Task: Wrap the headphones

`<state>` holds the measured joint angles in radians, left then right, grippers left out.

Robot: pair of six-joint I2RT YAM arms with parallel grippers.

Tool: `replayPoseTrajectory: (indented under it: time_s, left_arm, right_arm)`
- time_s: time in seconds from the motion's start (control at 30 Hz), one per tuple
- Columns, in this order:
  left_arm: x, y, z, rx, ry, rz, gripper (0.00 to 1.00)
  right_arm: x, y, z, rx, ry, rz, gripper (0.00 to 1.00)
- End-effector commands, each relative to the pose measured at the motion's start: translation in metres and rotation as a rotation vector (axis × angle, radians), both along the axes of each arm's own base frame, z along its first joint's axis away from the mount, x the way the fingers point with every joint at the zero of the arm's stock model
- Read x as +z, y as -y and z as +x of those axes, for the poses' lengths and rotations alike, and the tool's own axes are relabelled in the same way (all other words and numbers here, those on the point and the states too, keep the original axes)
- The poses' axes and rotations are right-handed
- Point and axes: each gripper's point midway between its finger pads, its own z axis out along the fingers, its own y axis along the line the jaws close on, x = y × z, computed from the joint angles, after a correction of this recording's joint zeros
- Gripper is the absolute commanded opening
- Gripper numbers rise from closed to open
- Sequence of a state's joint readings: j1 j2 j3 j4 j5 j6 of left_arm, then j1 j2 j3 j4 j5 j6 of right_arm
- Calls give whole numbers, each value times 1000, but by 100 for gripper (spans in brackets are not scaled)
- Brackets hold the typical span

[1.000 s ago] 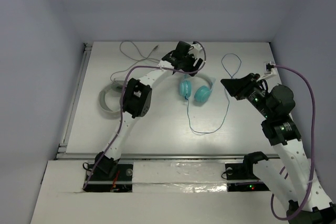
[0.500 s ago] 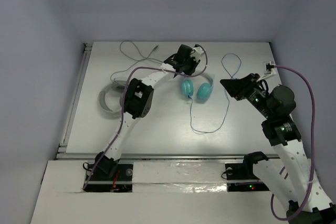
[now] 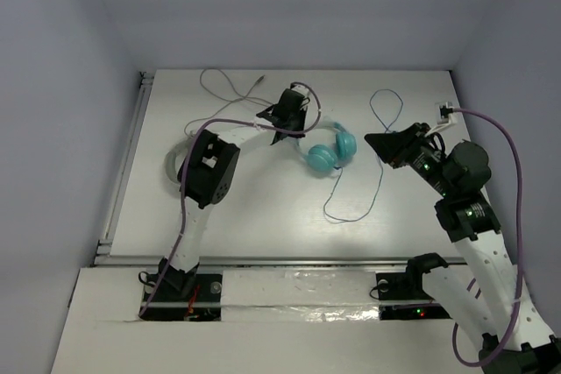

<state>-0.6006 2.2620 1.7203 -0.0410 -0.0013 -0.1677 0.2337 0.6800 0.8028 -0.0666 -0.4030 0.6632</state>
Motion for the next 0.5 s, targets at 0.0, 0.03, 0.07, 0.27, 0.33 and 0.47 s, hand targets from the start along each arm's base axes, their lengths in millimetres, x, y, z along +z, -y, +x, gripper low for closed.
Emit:
replayPoseTrajectory:
  time_s: [0.0,0.03,0.07,0.27,0.33,0.47]
  left_arm:
    - [-8,-28,-28,183,-98,-48,0]
    - [-9,-29,-32,207,-108,-72,0]
    - [-10,-31,-37,213,-112,-82,5]
    - [0,-44,-49,210,-69,-82,55]
    - [0,-44,-49,201,-70,-77,59]
    - [-1,-43,-45,184,-54,-60,67]
  right_arm:
    - [5,-7,-5,47,32,-1,30]
    - [1,-8,-2,50,18,-7,30]
    - [-1,-9,-2,56,11,-12,30]
    - [-10,-12,3,65,-18,-24,30]
    - [-10,-15,3,77,-18,-25,30]
    - [-15,-16,6,79,-33,-26,30]
